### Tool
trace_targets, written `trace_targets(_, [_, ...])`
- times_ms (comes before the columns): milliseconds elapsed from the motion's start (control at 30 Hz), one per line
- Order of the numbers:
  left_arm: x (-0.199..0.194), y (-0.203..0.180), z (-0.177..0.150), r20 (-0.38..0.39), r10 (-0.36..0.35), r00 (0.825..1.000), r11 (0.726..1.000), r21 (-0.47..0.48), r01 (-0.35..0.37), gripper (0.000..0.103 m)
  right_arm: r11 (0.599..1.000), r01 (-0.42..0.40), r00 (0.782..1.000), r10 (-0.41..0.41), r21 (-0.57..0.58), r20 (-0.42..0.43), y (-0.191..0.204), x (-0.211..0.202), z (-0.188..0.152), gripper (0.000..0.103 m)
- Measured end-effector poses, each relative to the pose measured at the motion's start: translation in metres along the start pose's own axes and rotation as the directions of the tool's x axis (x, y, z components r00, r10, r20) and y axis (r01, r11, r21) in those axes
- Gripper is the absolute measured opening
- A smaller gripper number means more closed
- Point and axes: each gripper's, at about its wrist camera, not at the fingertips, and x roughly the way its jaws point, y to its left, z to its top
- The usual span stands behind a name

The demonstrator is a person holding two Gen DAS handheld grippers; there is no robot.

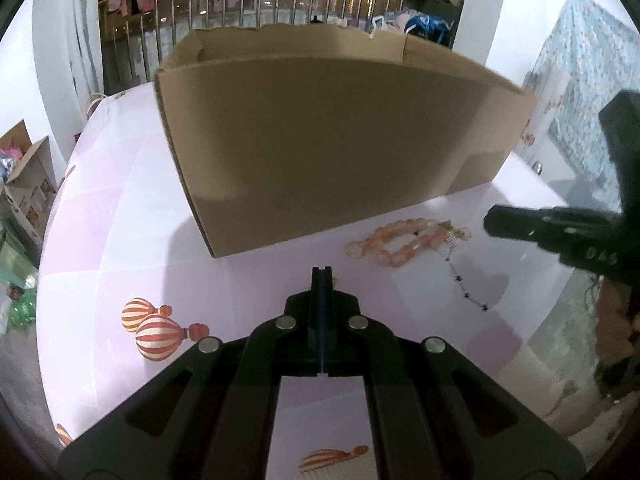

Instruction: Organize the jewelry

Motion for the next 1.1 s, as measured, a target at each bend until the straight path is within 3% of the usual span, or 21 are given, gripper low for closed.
trace_targets(100, [-0.007,0.003,0.001,0.021,-0.029,0.999,0.999,-0.026,0.03,0.0,1.0,-0.009,1.0,0.009,-0.006,-0.003,0.002,0.001,0.0,0.01])
trace_targets(200, [-0.007,0.006,0.001,0.019,0.008,1.0,0.999,-0.037,-0.007,0.0,1.0,-0.02,1.0,0.02,-0.019,-0.008,0.007,0.001,-0.001,0.01])
trace_targets(367, [0.006,0.005,-0.003,-0.054,0.088,0.995,0.996,0.012,-0.087,0.0,0.999,-0.034,0.999,0.033,-0.026,-0.015,0.011,0.001,-0.005,0.01])
trace_targets(833, [0.002,-0.022,-0.011,-0.045,-0.021,0.999,0.999,0.047,0.023,0.0,0.999,-0.039,0.999,0.039,-0.009,-0.018,0.01,0.003,-0.006,0.01])
trace_targets(967, [-0.003,-0.018,-0.009,-0.022,0.03,0.999,0.996,0.084,-0.028,0.008,0.999,-0.04,0.999,0.04,-0.003,-0.02,0.007,0.004,-0.006,0.01])
trace_targets(1100, [-0.003,-0.003,-0.005,-0.039,0.073,0.997,0.997,0.04,-0.072,0.009,0.999,-0.042,0.999,0.042,-0.002,-0.02,0.007,0.005,-0.006,0.01])
